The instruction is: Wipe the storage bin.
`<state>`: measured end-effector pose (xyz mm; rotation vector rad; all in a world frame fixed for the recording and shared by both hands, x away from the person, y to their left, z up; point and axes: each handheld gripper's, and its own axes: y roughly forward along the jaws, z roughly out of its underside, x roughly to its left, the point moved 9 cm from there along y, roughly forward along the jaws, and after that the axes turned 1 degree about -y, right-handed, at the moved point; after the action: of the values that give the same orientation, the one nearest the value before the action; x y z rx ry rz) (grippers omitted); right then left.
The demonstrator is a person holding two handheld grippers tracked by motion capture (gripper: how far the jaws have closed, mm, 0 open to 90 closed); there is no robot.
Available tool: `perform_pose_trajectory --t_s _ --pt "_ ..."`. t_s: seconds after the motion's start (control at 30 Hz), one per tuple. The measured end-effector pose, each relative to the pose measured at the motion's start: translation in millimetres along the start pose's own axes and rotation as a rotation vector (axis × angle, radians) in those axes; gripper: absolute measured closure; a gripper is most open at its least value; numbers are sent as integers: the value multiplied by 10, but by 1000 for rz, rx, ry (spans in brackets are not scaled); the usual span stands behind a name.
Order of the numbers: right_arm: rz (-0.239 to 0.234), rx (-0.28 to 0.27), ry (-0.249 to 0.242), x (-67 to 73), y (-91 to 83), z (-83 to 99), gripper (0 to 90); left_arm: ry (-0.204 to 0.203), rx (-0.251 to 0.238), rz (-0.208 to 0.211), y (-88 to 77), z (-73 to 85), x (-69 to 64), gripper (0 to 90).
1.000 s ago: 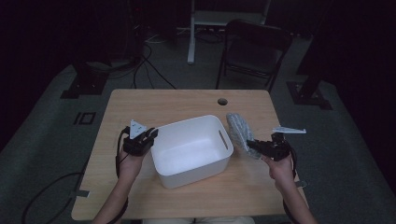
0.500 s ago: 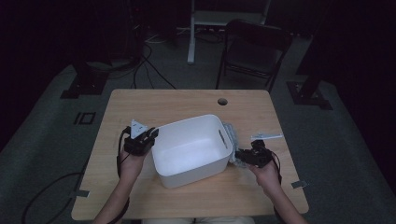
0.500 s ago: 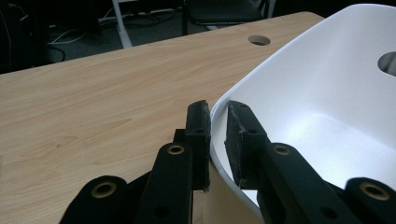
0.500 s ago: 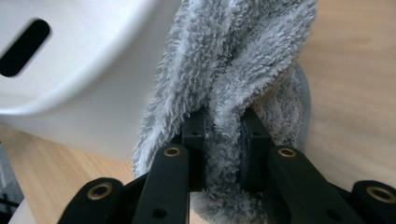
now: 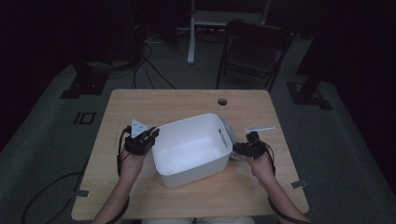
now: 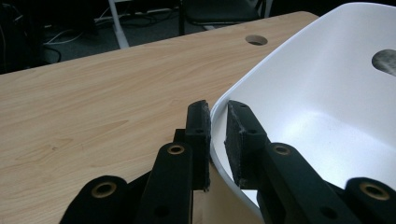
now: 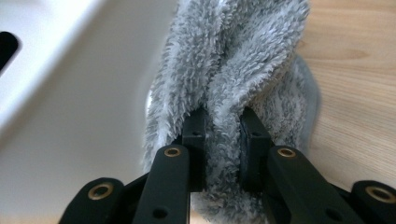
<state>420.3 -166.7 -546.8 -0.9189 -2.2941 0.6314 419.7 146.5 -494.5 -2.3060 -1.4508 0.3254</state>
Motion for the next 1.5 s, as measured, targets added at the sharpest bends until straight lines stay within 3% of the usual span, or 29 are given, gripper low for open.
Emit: perform_pose_trajectory --t_s 0.17,0.23,0.33,0.4,0.47,0.6,0.8,0.87,1.03,1.2,1.33,1.5 --pt "27 61 20 -112 255 93 771 1 -1 2 0 1 10 795" --pt "19 72 17 -132 266 64 769 3 0 9 -3 3 11 796" --pt "6 37 16 -125 211 -63 768 5 0 14 -3 3 13 796" --pt "-28 -18 38 -112 150 -210 767 5 1 16 -3 3 13 796" --pt "-21 -41 23 -107 147 -312 766 6 1 17 -2 3 7 796" --pt "6 -17 -1 -112 259 -372 769 -5 -5 14 2 3 7 797" --pt "19 11 21 -197 425 -319 774 -13 -7 7 4 3 8 796" --pt "45 49 17 -249 537 -248 775 -15 -10 8 3 3 8 796" --pt "38 73 53 -349 702 -141 773 -17 -14 18 1 5 11 794" --pt "40 52 54 -374 624 -186 767 -16 -16 32 -7 8 13 793" --pt "32 0 49 -352 473 -282 765 -22 -20 53 -16 9 15 793" --pt "13 -60 54 -342 209 -372 762 -25 -30 116 -25 -4 37 793"
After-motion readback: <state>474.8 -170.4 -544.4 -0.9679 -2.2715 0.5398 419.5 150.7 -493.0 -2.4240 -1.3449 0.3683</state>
